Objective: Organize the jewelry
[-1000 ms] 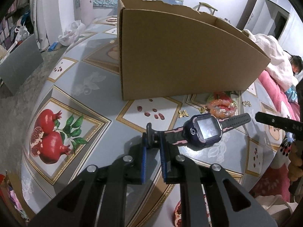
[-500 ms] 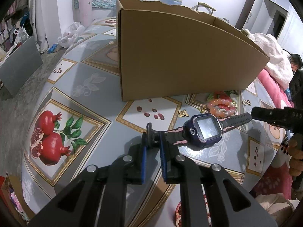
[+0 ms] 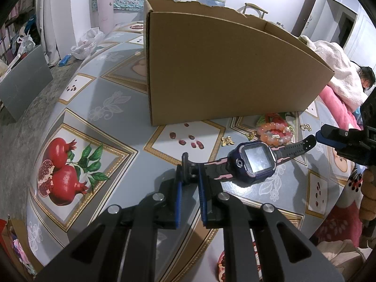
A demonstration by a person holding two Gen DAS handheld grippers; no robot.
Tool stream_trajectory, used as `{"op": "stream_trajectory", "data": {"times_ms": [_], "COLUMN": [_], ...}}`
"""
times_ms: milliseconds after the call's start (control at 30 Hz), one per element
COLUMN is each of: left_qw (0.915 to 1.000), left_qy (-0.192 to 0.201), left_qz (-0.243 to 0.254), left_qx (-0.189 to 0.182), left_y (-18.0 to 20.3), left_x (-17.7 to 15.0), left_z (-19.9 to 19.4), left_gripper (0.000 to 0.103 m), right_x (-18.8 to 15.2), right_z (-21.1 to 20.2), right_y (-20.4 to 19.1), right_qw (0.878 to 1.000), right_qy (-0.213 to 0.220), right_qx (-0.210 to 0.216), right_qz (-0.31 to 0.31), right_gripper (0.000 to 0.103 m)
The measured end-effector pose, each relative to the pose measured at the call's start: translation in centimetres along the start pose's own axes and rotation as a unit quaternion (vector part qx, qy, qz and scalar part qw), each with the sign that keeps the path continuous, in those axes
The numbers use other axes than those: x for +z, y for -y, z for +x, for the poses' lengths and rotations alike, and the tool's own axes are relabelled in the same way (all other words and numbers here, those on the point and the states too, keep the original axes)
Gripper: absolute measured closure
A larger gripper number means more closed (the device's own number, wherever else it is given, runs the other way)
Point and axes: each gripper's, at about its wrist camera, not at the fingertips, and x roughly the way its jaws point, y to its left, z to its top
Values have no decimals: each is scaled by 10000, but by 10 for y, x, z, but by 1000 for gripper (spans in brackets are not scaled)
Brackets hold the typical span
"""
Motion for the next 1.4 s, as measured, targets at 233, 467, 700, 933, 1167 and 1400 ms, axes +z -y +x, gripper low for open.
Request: {"op": "stream_trajectory", "data": {"times_ms": [233, 467, 700, 933, 1167, 1400], "left_qw": [10000, 10000, 10000, 10000, 10000, 10000], "left_qy": [0, 8, 9, 9, 11, 11], "left_qz": [0, 8, 11, 11, 13, 9], "left_qx": [-2, -2, -3, -3, -5, -1], "left_y": [0, 0, 0, 0, 0, 0], "left_x": [0, 0, 0, 0, 0, 0], "left_z": [0, 0, 0, 0, 0, 0], "left_gripper": [91, 91, 91, 91, 91, 91], "right_x": [-8, -15, -15, -21, -20, -17], "right_z": [23, 27, 27, 31, 27, 19], "right_y": [-29, -48, -41, -62, -44, -34], "right_qw": [9970, 9784, 9821, 9599, 9616, 9677], "right_qy": [-43, 188, 172, 247, 164, 222], "right_qx": [-525, -1534, -1415, -2091, -2252, -2124], "right_qz": [-563, -1370, -1234, -1850, -1561, -1338], "right_gripper": [88, 88, 88, 89, 71, 78]}}
